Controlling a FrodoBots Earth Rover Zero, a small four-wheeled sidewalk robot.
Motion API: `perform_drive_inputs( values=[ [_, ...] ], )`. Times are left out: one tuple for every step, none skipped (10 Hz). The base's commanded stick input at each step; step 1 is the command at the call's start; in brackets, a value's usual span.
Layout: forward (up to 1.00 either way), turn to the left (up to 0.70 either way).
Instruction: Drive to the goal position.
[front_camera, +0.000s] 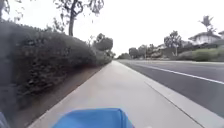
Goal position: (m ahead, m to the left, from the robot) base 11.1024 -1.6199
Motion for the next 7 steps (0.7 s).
perform_drive_inputs(
  values=[
    [1.0, 0.0],
    [1.0, 0.0],
    [1.0, 0.0],
    [1.0, 0.0],
    [1.0, 0.0],
    [1.0, 0.0],
    [1.0, 0.0]
  ],
)
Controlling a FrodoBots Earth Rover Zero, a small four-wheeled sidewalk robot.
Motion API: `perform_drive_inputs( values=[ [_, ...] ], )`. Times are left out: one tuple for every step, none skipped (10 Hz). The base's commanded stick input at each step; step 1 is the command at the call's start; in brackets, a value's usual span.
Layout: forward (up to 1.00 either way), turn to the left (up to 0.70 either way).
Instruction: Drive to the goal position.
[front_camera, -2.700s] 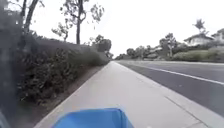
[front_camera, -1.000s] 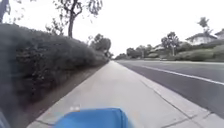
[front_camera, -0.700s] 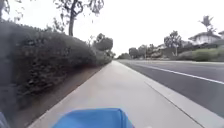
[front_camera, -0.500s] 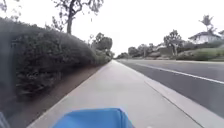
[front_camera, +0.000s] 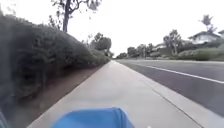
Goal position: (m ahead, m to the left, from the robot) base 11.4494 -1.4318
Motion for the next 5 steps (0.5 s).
perform_drive_inputs(
  values=[
    [1.0, 0.0],
    [1.0, 0.0],
    [1.0, 0.0],
    [1.0, 0.0],
    [1.0, 0.0]
  ],
)
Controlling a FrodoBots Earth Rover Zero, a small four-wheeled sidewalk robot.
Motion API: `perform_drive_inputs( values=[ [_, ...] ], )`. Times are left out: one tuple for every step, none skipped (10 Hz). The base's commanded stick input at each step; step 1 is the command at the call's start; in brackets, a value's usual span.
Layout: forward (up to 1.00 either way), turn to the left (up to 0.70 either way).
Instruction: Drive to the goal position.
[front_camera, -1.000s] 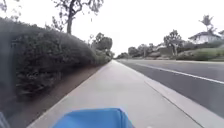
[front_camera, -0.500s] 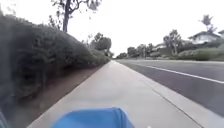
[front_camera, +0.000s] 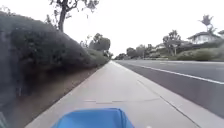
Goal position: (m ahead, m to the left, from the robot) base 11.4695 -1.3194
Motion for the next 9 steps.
perform_drive_inputs(
  values=[
    [1.0, 0.0],
    [1.0, 0.0],
    [1.0, 0.07],
    [1.0, 0.23],
    [1.0, 0.27],
    [1.0, 0.27],
    [1.0, 0.27],
    [1.0, 0.27],
    [1.0, 0.27]
  ],
)
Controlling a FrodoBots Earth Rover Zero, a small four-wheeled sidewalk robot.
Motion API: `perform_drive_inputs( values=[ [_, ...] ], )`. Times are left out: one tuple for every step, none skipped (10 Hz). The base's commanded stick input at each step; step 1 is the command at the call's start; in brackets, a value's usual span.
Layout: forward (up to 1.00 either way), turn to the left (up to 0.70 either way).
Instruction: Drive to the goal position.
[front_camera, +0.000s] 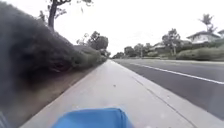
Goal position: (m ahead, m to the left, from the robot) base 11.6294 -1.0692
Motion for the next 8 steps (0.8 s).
perform_drive_inputs(
  values=[
    [1.0, 0.0],
    [1.0, 0.0],
    [1.0, 0.0],
    [1.0, 0.0],
    [1.0, 0.0],
    [1.0, 0.0],
    [1.0, 0.0],
    [1.0, 0.0]
  ],
)
